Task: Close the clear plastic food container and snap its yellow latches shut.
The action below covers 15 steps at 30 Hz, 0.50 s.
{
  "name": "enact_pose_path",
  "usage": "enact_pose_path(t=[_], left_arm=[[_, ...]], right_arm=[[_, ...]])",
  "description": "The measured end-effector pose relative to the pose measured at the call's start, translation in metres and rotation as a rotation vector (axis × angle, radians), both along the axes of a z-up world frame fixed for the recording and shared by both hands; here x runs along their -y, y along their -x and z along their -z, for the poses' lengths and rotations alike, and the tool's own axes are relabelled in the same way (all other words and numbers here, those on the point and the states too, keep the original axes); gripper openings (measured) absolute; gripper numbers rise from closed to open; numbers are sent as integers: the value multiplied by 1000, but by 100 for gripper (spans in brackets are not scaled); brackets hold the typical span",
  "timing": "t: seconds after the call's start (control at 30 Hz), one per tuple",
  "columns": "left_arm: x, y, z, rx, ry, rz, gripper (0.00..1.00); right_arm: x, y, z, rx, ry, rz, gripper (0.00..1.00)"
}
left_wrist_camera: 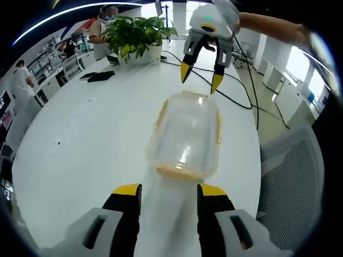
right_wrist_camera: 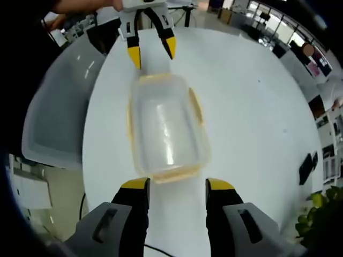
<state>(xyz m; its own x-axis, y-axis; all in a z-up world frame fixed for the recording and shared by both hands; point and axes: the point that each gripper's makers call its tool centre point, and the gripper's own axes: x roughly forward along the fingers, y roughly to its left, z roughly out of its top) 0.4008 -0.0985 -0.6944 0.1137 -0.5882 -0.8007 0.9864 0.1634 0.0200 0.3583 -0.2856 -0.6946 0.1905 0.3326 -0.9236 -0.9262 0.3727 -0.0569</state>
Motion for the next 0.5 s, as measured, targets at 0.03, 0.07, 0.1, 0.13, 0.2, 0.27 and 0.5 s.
enact_pose_path(t=[0.03, 0.07, 0.1, 0.13, 0.2, 0.27, 0.5], left_arm=[[0, -1, -1, 2, 5, -24, 35], [0, -2, -2, 3, 11, -39, 35], [1, -2, -3, -1, 18, -65, 35], [1, -2, -4, -7, 27, -84, 35], [2, -3, -7, -21, 48, -139, 34], [1, -5, -8, -26, 58, -181, 33], [-1, -6, -11, -23, 70, -292, 33]], right_arm=[[0, 0, -1, 4, -3, 10, 38], [-1, -1, -2, 11, -11, 28, 38], [0, -1, -3, 14, -13, 40, 38], [0, -1, -4, 16, -14, 56, 37], [2, -2, -5, 26, -21, 94, 37], [4, -3, -7, 36, -31, 123, 36], [3, -5, -14, 49, -99, 285, 35]])
